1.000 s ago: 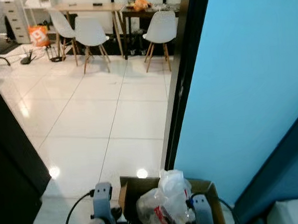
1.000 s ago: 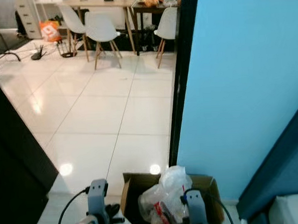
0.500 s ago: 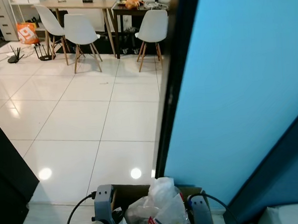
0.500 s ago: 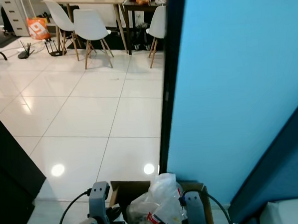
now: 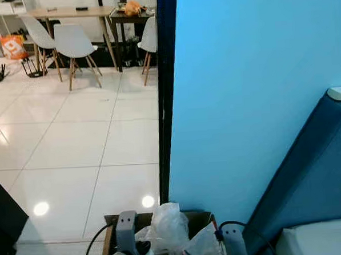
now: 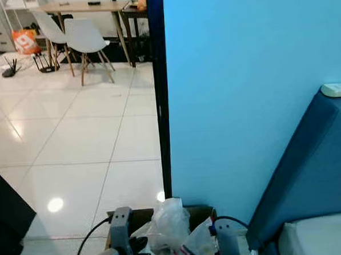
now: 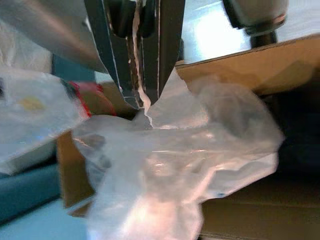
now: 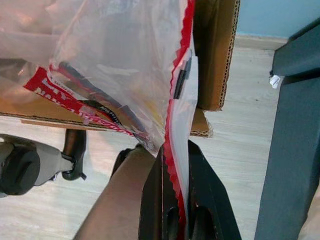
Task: Clean up the room
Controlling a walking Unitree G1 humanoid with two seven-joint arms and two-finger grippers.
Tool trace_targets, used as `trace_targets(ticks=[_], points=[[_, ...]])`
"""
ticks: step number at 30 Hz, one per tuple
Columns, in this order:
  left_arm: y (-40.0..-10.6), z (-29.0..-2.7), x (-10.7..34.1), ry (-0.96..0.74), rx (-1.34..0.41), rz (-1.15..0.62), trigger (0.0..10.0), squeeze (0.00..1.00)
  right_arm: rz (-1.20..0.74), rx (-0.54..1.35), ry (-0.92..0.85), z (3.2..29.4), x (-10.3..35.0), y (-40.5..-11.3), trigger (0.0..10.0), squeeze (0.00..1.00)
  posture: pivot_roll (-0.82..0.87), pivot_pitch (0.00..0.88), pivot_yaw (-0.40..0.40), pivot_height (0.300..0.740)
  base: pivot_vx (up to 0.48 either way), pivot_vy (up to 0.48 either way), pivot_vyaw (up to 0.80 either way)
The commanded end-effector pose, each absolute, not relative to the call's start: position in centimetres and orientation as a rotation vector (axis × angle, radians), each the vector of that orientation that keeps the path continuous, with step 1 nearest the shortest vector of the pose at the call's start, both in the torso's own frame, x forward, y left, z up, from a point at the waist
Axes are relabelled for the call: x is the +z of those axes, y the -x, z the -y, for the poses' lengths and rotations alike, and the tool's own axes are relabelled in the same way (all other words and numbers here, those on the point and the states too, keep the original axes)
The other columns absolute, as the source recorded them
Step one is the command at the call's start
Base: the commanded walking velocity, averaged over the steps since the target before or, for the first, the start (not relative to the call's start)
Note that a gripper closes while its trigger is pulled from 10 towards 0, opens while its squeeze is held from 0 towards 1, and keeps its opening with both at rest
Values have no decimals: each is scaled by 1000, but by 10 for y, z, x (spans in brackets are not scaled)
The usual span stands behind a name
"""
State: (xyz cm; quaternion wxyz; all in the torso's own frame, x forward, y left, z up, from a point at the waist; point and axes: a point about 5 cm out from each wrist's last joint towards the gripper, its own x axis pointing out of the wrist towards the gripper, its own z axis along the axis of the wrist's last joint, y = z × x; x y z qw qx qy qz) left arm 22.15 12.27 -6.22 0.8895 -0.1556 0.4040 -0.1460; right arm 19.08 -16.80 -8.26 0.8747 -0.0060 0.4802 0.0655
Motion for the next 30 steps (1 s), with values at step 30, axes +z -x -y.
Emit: trace_targets(ticks=[30], points=[[-217, -145, -67, 263, -148, -828, 10000, 0, -888, 257, 342, 158, -61, -231, 10000, 0, 59, 0, -61, 681, 0, 0, 0]])
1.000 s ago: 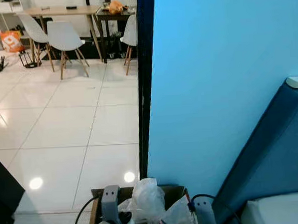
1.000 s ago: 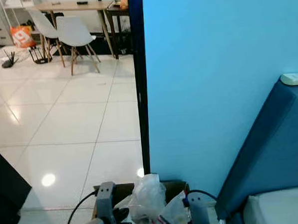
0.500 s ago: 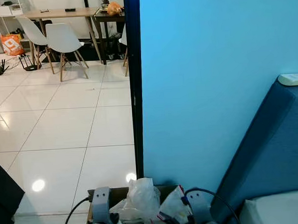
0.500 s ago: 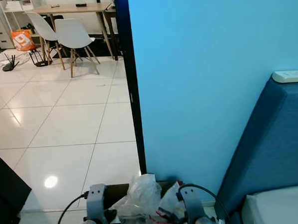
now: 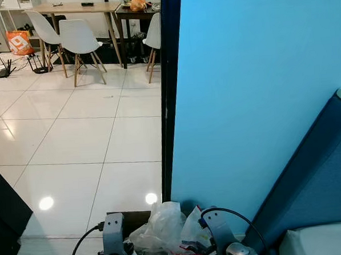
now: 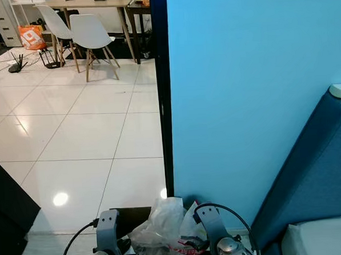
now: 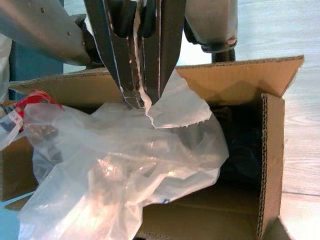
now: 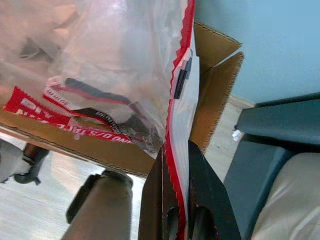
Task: Clean up the room
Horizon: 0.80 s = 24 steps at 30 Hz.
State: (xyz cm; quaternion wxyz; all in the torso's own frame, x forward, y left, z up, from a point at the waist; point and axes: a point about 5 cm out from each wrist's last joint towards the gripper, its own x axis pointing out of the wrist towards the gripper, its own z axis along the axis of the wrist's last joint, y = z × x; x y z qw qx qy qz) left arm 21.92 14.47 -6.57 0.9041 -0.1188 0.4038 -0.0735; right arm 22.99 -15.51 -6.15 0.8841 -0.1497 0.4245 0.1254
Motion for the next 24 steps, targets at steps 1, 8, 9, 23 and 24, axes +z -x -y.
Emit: trace_targets(ticks=[1, 8, 9, 23, 24], points=[[-217, -145, -67, 263, -148, -828, 10000, 0, -888, 257, 342, 158, -61, -231, 10000, 0, 59, 0, -61, 681, 0, 0, 0], [-219, -146, -65, 273, -148, -815, 10000, 0, -912, 238, 393, 166, -64, -226, 10000, 0, 63, 0, -62, 656, 0, 0, 0], [-219, -146, -65, 273, -149, -814, 10000, 0, -916, 238, 396, 167, -64, -225, 10000, 0, 68, 0, -65, 651, 0, 0, 0], [-218, -149, -65, 268, -158, -810, 10000, 0, -903, 293, 446, 160, -65, -224, 10000, 0, 76, 1, -62, 601, 0, 0, 0], [-219, -149, -65, 268, -160, -806, 10000, 0, -895, 293, 461, 160, -65, -225, 10000, 0, 78, 5, -62, 601, 0, 0, 0]])
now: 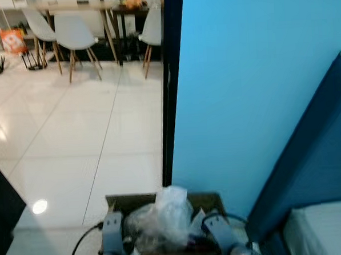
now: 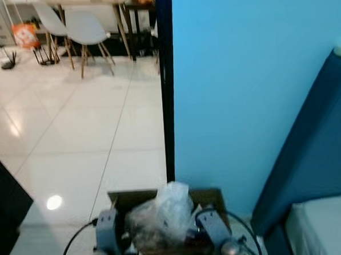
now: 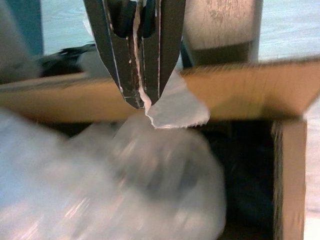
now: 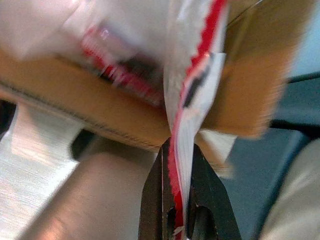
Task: Clean up the room
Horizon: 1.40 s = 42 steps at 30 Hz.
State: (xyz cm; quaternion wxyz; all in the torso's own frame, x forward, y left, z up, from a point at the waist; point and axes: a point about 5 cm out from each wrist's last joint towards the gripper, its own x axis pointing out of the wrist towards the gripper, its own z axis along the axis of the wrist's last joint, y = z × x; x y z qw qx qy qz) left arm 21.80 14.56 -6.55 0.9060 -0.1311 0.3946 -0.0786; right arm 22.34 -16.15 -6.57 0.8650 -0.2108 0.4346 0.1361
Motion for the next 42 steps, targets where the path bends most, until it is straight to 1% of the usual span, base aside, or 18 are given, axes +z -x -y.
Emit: trace_targets(ticks=[1, 5, 9, 11, 13, 17, 20, 22, 24, 25, 26, 31, 32, 36, 38, 40, 42], points=[[-219, -149, -65, 268, -160, -806, 10000, 0, -895, 293, 461, 160, -65, -225, 10000, 0, 78, 5, -62, 601, 0, 0, 0], [-221, -150, -63, 271, -165, -790, 10000, 0, -888, 271, 518, 161, -63, -229, 10000, 0, 86, 17, -58, 601, 0, 0, 0], [-222, -150, -62, 272, -168, -785, 10000, 0, -877, 250, 525, 163, -60, -232, 10000, 0, 90, 31, -53, 601, 0, 0, 0], [-222, -151, -62, 270, -174, -781, 10000, 0, -847, 203, 518, 165, -54, -242, 10000, 0, 92, 37, -50, 601, 0, 0, 0], [-222, -151, -62, 270, -174, -781, 10000, 0, -847, 203, 518, 165, -54, -242, 10000, 0, 92, 37, -50, 601, 0, 0, 0], [-219, -155, -63, 266, -181, -777, 10000, 0, -738, 28, 479, 178, -25, -278, 10000, 0, 113, 69, -46, 601, 0, 0, 0], [-218, -156, -63, 266, -181, -776, 10000, 0, -743, 16, 492, 181, -22, -281, 10000, 0, 120, 78, -45, 601, 0, 0, 0], [-218, -159, -63, 266, -185, -764, 10000, 0, -826, 67, 597, 183, -27, -276, 10000, 0, 150, 105, -48, 601, 0, 0, 0], [-219, -160, -62, 269, -187, -755, 10000, 0, -859, 96, 630, 182, -31, -272, 10000, 0, 157, 110, -47, 601, 0, 0, 0], [-220, -160, -60, 272, -192, -741, 10000, 0, -869, 118, 646, 180, -33, -269, 10000, 761, 179, 126, -48, 601, 0, 0, 0], [-222, -162, -59, 275, -195, -726, 10000, 0, -873, 134, 642, 176, -35, -267, 10000, 1000, 196, 139, -47, 601, 0, 0, 0], [-225, -167, -55, 280, -201, -688, 10000, 0, -848, 146, 677, 168, -35, -269, 10000, 1000, 222, 154, -47, 601, 0, 0, 0], [-226, -168, -54, 281, -202, -678, 10000, 0, -829, 139, 701, 166, -33, -271, 10000, 1000, 225, 154, -45, 601, 0, 0, 0], [-232, -168, -49, 294, -203, -647, 10000, 0, -751, 85, 682, 165, -20, -285, 10000, 1000, 213, 147, -45, 601, 0, 0, 0], [-238, -164, -45, 307, -216, -624, 10000, 0, -717, 59, 662, 170, -12, -293, 10000, 1000, 198, 142, -44, 601, 0, 0, 0], [-240, -162, -44, 310, -222, -617, 10000, 0, -708, 53, 660, 172, -10, -296, 10000, 1000, 198, 142, -44, 601, 0, 0, 0], [-246, -156, -39, 325, -246, -595, 10000, 0, -685, 11, 628, 182, -2, -302, 10000, 1000, 184, 139, -48, 601, 0, 0, 0]])
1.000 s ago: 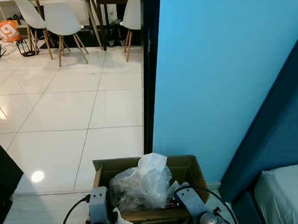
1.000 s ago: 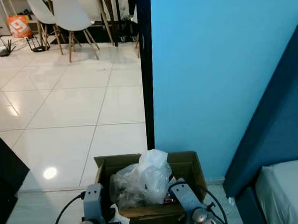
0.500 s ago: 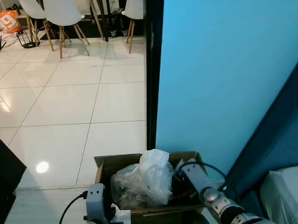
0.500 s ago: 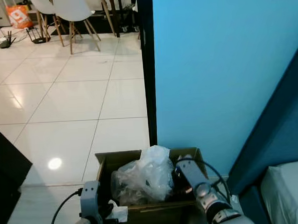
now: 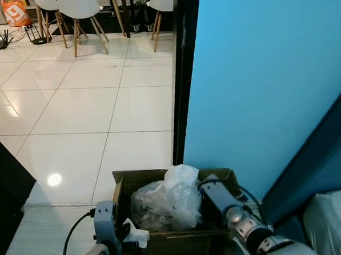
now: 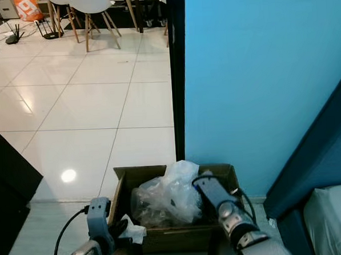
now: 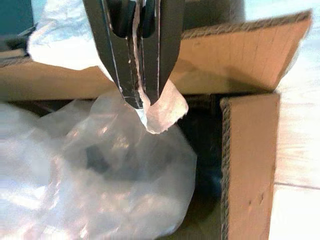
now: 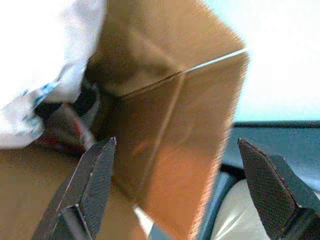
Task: Clean up the room
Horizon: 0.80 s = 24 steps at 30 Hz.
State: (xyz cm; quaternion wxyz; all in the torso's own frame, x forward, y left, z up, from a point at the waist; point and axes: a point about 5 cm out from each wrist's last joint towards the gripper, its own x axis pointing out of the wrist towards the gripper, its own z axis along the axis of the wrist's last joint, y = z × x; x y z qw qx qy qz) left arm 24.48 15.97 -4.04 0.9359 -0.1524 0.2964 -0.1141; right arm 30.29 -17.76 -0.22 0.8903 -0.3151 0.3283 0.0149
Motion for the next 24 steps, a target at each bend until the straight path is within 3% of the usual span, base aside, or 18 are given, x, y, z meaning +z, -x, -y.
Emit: trace_targets(ticks=[1, 2, 5, 6, 7, 9, 10, 12, 15, 20, 24], points=[[-249, -153, -37, 338, -262, -581, 10000, 0, -671, -5, 592, 187, 2, -306, 10000, 1000, 173, 138, -47, 601, 0, 0, 0], [-253, -149, -33, 361, -289, -561, 10000, 0, -653, -26, 518, 191, 7, -310, 10000, 808, 161, 139, -47, 601, 0, 0, 0], [-256, -146, -30, 377, -307, -548, 10000, 0, -640, -39, 468, 193, 11, -313, 10000, 808, 161, 139, -47, 601, 0, 0, 0], [-260, -142, -26, 396, -345, -530, 10000, 0, -622, -34, 369, 194, 14, -315, 10000, 0, 146, 139, -44, 601, 0, 0, 0], [-260, -142, -26, 396, -345, -530, 10000, 0, -622, -34, 369, 194, 14, -315, 10000, 0, 146, 139, -44, 601, 0, 0, 0], [-268, -128, -16, 390, -463, -497, 10000, 0, -601, 76, 29, 180, 17, -318, 10000, 0, 112, 135, -36, 601, 0, 0, 0], [-268, -128, -16, 390, -463, -497, 10000, 0, -601, 76, 29, 180, 17, -318, 10000, 0, 112, 135, -36, 601, 0, 0, 0], [-274, -118, -10, 340, -534, -481, 10000, 0, -566, 242, -187, 159, 18, -318, 10000, 0, 100, 132, -34, 601, 0, 0, 0], [-278, -115, -8, 215, -522, -475, 10000, 0, -570, 356, -189, 142, 16, -313, 10000, 0, 91, 134, -33, 601, 0, 0, 0], [-286, -129, -8, -166, -363, -482, 10000, 0, -563, 390, -191, 129, 16, -313, 10000, 0, 50, 151, -34, 601, 0, 0, 0], [-283, -139, -14, -236, -307, -523, 10000, 0, -558, 405, -187, 126, 16, -312, 10000, 0, 21, 159, -37, 601, 0, 0, 0]])
